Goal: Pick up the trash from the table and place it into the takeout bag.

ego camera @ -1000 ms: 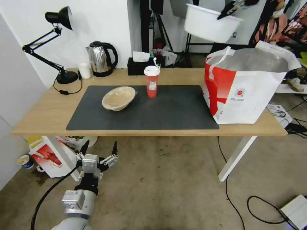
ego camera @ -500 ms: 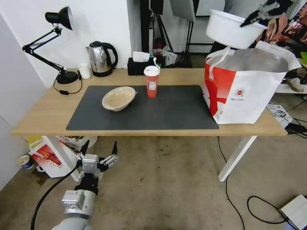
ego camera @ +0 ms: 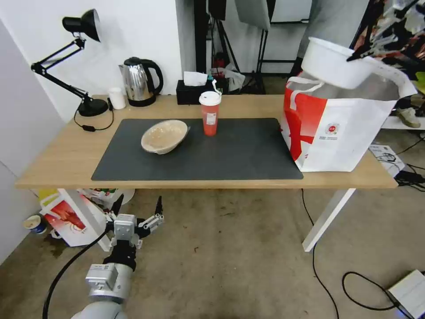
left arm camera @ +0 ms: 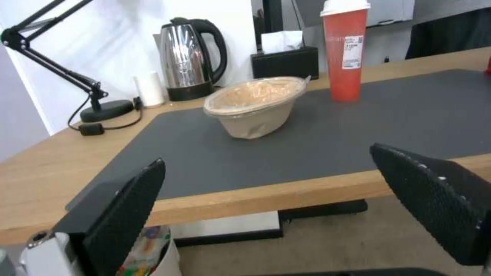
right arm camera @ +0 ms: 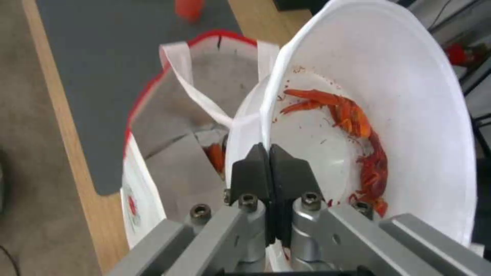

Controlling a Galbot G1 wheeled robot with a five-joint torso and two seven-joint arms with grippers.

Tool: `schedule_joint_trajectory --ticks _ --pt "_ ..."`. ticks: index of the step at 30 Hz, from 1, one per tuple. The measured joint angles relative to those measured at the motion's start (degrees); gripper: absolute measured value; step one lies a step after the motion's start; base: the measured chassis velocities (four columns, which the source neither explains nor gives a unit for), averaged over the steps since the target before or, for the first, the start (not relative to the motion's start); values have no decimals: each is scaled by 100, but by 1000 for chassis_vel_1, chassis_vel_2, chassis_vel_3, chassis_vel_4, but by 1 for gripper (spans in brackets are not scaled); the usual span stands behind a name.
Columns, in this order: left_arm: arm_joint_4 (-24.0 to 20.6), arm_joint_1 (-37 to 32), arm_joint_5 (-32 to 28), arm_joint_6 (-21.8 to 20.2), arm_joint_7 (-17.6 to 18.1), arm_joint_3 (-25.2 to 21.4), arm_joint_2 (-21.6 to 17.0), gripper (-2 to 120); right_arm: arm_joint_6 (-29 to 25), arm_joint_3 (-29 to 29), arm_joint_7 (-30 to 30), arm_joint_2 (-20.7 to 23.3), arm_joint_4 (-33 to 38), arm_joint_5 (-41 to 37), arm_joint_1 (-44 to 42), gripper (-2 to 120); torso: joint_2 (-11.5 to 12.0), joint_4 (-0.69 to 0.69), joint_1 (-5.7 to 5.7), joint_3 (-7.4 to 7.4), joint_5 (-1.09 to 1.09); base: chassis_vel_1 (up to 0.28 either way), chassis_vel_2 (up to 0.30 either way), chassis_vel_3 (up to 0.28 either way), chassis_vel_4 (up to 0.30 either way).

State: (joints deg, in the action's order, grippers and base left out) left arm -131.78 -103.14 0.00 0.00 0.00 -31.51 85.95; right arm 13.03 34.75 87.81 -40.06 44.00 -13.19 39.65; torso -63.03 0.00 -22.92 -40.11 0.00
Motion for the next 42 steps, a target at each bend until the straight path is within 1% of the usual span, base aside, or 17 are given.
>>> schedule_joint_trajectory --ticks 6,13,24,34,37,38,40,41,42 --pt "0 0 0 0 0 0 0 100 -157 -339 -1 -72 -249 350 -249 0 0 0 0 0 0 0 0 0 0" --pt "0 0 0 0 0 0 0 100 -292 -502 -3 -145 -450 595 -342 0 0 0 0 0 -1 0 0 0 0" --pt "0 0 0 0 0 0 0 100 -400 -758 -4 -150 -451 915 -727 0 0 0 0 0 0 0 0 0 0" --pt "0 0 0 0 0 -1 0 100 -538 -869 -9 -243 -496 1055 -774 0 0 -1 0 0 -1 0 0 0 0" --pt "0 0 0 0 0 0 0 100 -562 -887 -12 -274 -505 1087 -753 12 0 0 0 0 -1 0 0 0 0" --pt "0 0 0 0 0 0 0 100 -562 -887 -12 -274 -505 1087 -753 12 0 0 0 0 -1 0 0 0 0" --pt "0 0 0 0 0 0 0 100 -562 -887 -13 -296 -506 1085 -706 22 0 0 0 0 0 0 0 0 0" --pt "0 0 0 0 0 0 0 100 -562 -887 -13 -296 -506 1085 -706 22 0 0 0 0 0 0 0 0 0" --pt "0 0 0 0 0 0 0 100 -562 -886 -14 -305 -506 1082 -678 26 0 0 0 0 0 0 0 0 0"
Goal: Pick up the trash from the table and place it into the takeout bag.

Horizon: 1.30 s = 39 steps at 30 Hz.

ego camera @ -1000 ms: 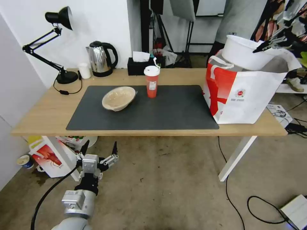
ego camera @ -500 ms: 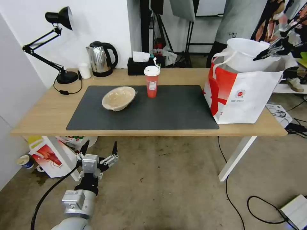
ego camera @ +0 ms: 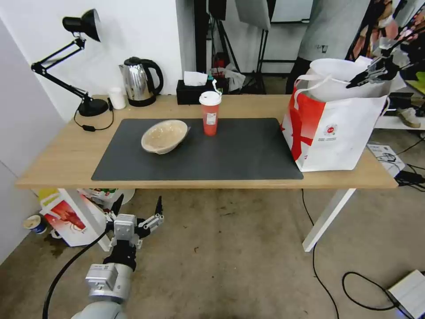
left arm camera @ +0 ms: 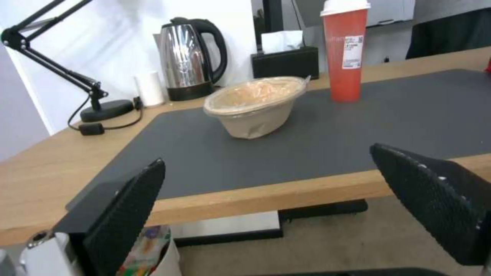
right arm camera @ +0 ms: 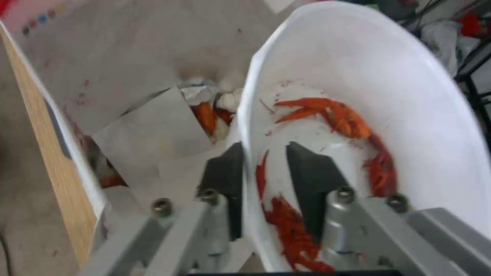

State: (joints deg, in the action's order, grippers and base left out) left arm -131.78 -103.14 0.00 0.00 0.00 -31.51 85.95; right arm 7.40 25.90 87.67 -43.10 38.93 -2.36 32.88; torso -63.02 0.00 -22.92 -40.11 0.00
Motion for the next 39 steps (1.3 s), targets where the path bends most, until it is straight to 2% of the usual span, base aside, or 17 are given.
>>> schedule_joint_trajectory --ticks 3,5,6,8,10,14,16,18,20,39 --pt "0 0 0 0 0 0 0 100 0 23 -1 -28 -3 -14 85 39 0 0 1 0 -1 0 0 0 0" --pt "0 0 0 0 0 0 0 100 0 34 -1 -36 -6 -19 115 43 0 0 1 0 0 0 0 0 0" --pt "0 0 0 0 0 0 0 100 0 59 -1 -39 -6 -24 151 50 0 0 1 0 0 0 0 0 0" --pt "0 0 0 0 0 0 0 100 0 88 -1 -40 -4 -33 179 53 0 0 0 0 0 0 0 0 0" --pt "0 0 0 0 0 0 0 100 1 152 0 -40 8 -49 236 65 0 0 0 0 0 0 0 0 0" --pt "0 0 0 0 0 0 0 100 7 204 -1 -47 14 -74 304 75 0 0 1 0 0 0 0 0 0" --pt "0 0 0 0 0 0 0 100 22 290 -1 -51 21 -188 401 88 0 0 1 0 -1 0 0 0 0" --pt "0 0 0 0 0 0 0 100 29 317 -1 -51 26 -224 427 90 0 0 2 0 0 0 0 0 0" --pt "0 0 0 0 0 0 0 100 102 428 0 -41 67 -387 525 99 0 0 1 0 0 0 0 0 0" --pt "0 0 0 0 0 0 0 100 449 755 2 22 335 -836 878 100 0 0 1 0 0 0 0 0 0"
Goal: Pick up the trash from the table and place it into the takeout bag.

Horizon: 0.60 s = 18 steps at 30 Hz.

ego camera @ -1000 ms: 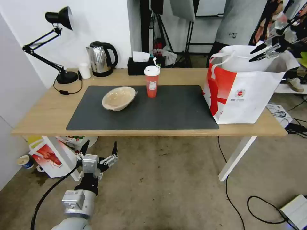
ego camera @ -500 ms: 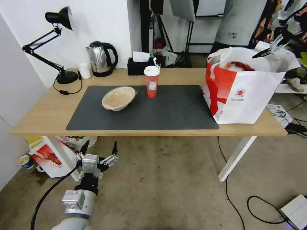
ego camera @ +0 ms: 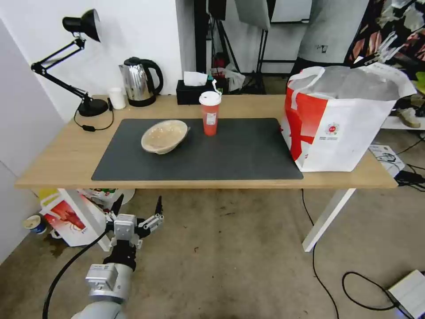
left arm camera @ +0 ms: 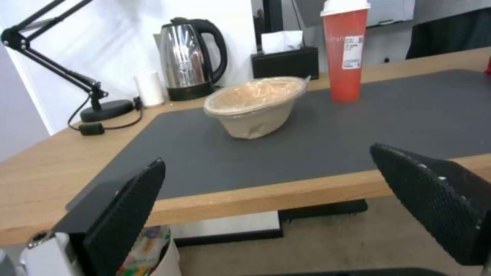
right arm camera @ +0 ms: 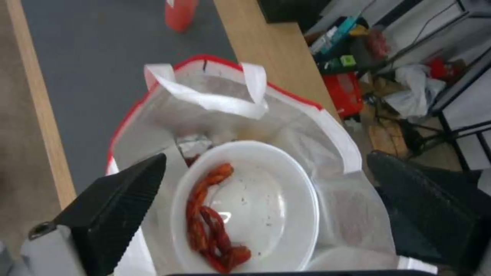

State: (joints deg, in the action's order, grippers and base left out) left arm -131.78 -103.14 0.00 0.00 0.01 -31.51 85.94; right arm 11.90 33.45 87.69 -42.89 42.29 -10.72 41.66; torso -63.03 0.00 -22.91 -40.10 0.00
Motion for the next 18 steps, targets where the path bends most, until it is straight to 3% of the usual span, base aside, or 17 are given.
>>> schedule_joint_trajectory --ticks 4,8,11,12,13,14,15,16,17,18 --pt "0 0 0 0 0 0 0 100 167 -14 -35 25 129 -167 0 100 0 0 0 0 0 0 0 0 0" --pt "0 0 0 0 0 0 0 100 466 -75 -568 115 453 -831 -15 100 0 0 0 0 0 0 0 0 0" --pt "0 0 0 0 0 0 0 100 766 -97 -1845 379 1247 -2016 -185 100 0 0 0 0 -2 0 0 0 0" --pt "0 0 0 0 0 0 0 100 766 -97 -1845 379 1247 -2016 -185 100 0 0 0 0 -2 0 0 0 0" --pt "0 0 0 0 0 0 1 100 823 -131 -2678 607 1844 -2663 -448 100 0 -2 0 0 -3 0 0 0 0" --pt "0 0 0 0 0 1 0 100 830 -148 -3134 720 2142 -2985 -617 100 0 0 0 0 -2 0 0 0 0" --pt "0 0 0 0 0 1 0 100 830 -148 -3134 720 2142 -2985 -617 100 0 0 0 0 -2 0 0 0 0" --pt "0 0 0 0 0 0 -1 100 829 -195 -3879 875 2527 -3393 -860 100 0 0 0 0 5 0 0 0 0" --pt "0 -1 0 0 0 0 0 100 823 -254 -4229 951 2718 -3590 -1001 100 0 0 0 0 4 0 0 0 0" --pt "0 0 0 0 0 0 1 100 738 -421 -5248 1148 3305 -4161 -1409 100 0 1 0 0 3 0 0 0 0"
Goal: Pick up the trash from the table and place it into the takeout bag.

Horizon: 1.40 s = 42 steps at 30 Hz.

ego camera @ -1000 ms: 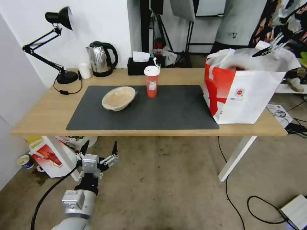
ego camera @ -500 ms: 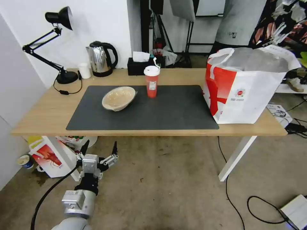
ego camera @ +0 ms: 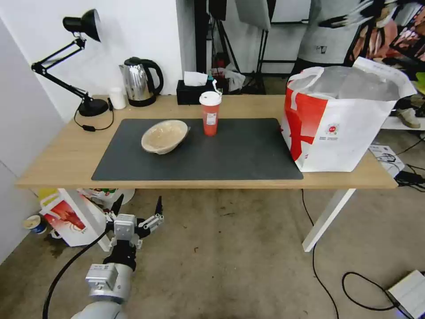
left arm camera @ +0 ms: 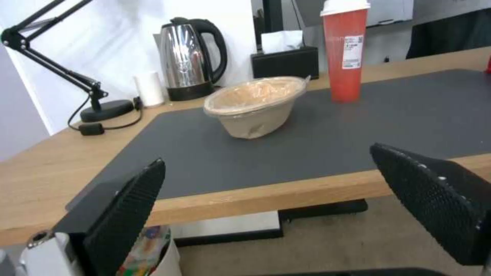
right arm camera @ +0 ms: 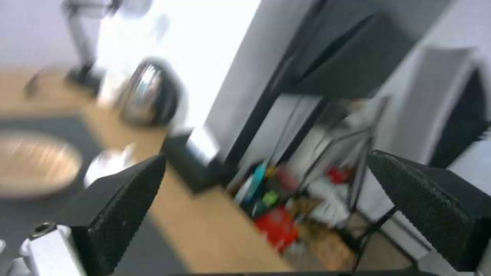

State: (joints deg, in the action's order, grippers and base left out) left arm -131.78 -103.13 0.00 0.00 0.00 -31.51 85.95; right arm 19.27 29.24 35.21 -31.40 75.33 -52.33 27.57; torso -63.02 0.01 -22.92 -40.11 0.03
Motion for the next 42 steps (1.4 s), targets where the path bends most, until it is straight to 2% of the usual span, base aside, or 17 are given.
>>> schedule_joint_trajectory --ticks 1,3,5,6,10,13,15,17,18,22,23,27,28,31,33,35,42 --pt "0 0 0 0 0 0 0 100 0 0 0 0 0 0 0 100 0 0 0 0 0 0 0 0 0" --pt "0 0 0 0 0 0 0 100 -141 -334 -1363 253 846 -620 -634 100 0 -1 -1 0 -3 0 0 0 0" --pt "0 0 0 0 0 0 -1 100 -230 -692 -2132 412 1431 -820 -1117 100 0 -2 0 0 -3 0 0 0 0" --pt "0 0 0 0 0 0 -1 100 -230 -692 -2132 412 1431 -820 -1117 100 0 -2 0 0 -3 0 0 0 0" --pt "0 -1 0 0 0 0 -1 100 -310 -1604 -3363 754 2564 -901 -2436 100 0 0 0 1 -1 0 0 0 0" --pt "0 0 0 0 0 0 0 100 -408 -2051 -4044 907 3136 -918 -3209 100 0 0 0 1 -4 0 0 0 0" --pt "0 0 0 0 0 0 -1 100 -441 -2123 -4244 942 3303 -921 -3392 100 0 1 0 1 -2 0 0 0 0" --pt "0 0 0 0 0 0 -1 100 -602 -2262 -5006 1028 3835 -926 -3888 100 -1 -1 0 1 -5 0 0 0 0" --pt "0 0 0 0 0 0 -1 100 -602 -2262 -5006 1028 3835 -926 -3888 100 -1 -1 0 1 -5 0 0 0 0" --pt "0 0 0 0 0 0 0 100 -790 -2886 -5747 976 4493 -785 -4852 100 -1 -2 0 0 -4 0 0 0 0" --pt "0 0 0 0 0 0 0 100 -790 -2886 -5747 976 4493 -785 -4852 100 -1 -2 0 0 -4 0 0 0 0" --pt "0 0 0 0 0 0 0 100 -1053 -3829 -5923 869 5060 -359 -6187 100 -1 -1 0 1 -5 0 0 0 0" --pt "0 0 0 0 0 0 0 100 -1053 -3829 -5923 869 5060 -359 -6187 100 -1 -1 0 1 -5 0 0 0 0" --pt "0 0 0 0 0 0 -1 100 -1340 -4419 -5898 643 5299 64 -7281 100 0 -1 0 0 -2 0 0 0 0" --pt "0 -1 0 0 0 0 -1 100 -1390 -4553 -5884 572 5352 163 -7513 100 0 -1 0 0 -1 0 0 0 0" --pt "0 -1 0 0 0 0 0 100 -1535 -5008 -5837 268 5551 574 -8219 100 -1 -1 0 1 -4 0 0 0 0" --pt "0 0 0 0 0 0 -1 100 -1758 -5567 -5789 -390 5877 1268 -9314 100 -1 -1 0 0 -3 0 0 0 0"
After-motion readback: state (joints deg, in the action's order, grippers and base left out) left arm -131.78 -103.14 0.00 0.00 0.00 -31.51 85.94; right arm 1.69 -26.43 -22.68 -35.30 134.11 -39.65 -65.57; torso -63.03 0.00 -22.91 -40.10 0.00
